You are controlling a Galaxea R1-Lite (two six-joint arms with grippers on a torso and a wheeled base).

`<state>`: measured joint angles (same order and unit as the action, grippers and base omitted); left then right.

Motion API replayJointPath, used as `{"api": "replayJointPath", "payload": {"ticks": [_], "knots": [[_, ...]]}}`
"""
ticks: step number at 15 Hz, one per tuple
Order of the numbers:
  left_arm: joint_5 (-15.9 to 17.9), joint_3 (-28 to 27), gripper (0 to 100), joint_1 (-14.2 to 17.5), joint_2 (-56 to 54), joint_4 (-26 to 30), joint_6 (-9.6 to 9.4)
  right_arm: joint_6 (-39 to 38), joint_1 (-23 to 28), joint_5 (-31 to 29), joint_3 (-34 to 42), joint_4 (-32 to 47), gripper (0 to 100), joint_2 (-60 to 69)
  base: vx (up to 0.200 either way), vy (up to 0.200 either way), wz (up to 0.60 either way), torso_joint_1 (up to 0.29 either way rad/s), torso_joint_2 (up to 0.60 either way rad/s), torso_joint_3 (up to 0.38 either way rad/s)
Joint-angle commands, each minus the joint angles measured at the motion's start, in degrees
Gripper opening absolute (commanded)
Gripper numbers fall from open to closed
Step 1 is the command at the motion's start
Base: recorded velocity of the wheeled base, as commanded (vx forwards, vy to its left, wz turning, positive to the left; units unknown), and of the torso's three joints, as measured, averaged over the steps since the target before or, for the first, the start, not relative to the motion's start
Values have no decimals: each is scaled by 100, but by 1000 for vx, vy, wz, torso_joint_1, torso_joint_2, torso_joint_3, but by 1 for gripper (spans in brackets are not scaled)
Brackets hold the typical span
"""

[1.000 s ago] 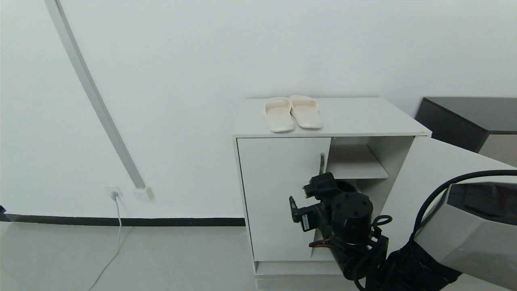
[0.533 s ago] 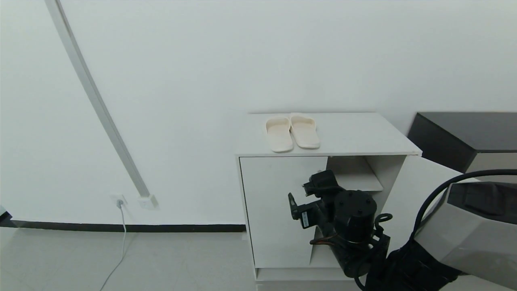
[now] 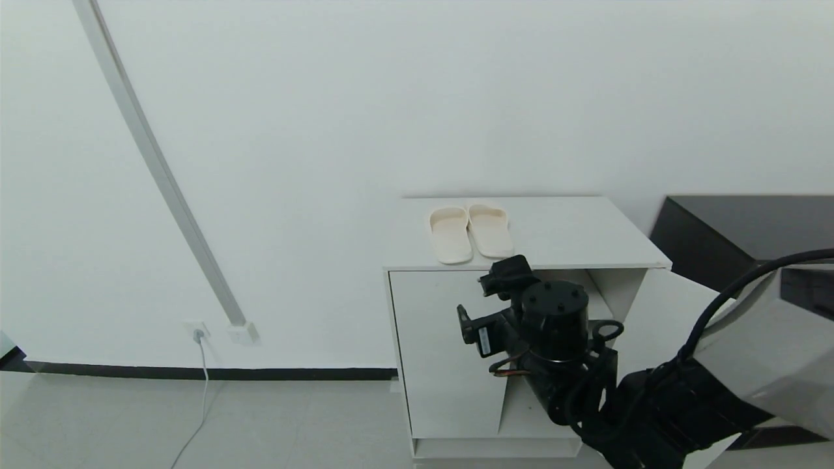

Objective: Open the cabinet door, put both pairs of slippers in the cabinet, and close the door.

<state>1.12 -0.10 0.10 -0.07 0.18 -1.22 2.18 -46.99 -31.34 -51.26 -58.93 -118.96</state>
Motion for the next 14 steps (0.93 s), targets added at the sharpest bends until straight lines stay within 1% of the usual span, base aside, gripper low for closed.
{"api": "replayJointPath", "payload": {"ticks": [1,3,7,14], "knots": [[2,1,0,-1,7,-1,-1,-491,6,-30,-666,918,100,373,0,0,0,0,0,0],[2,1,0,-1,7,-1,-1,-833,50,-30,-894,1516,100,487,0,0,0,0,0,0],[2,1,0,-1,7,-1,-1,-833,147,-30,-886,1516,100,329,0,0,0,0,0,0],[11,1,0,-1,7,8,-1,-833,147,-39,-903,1498,100,268,200,0,0,0,0,2]]}}
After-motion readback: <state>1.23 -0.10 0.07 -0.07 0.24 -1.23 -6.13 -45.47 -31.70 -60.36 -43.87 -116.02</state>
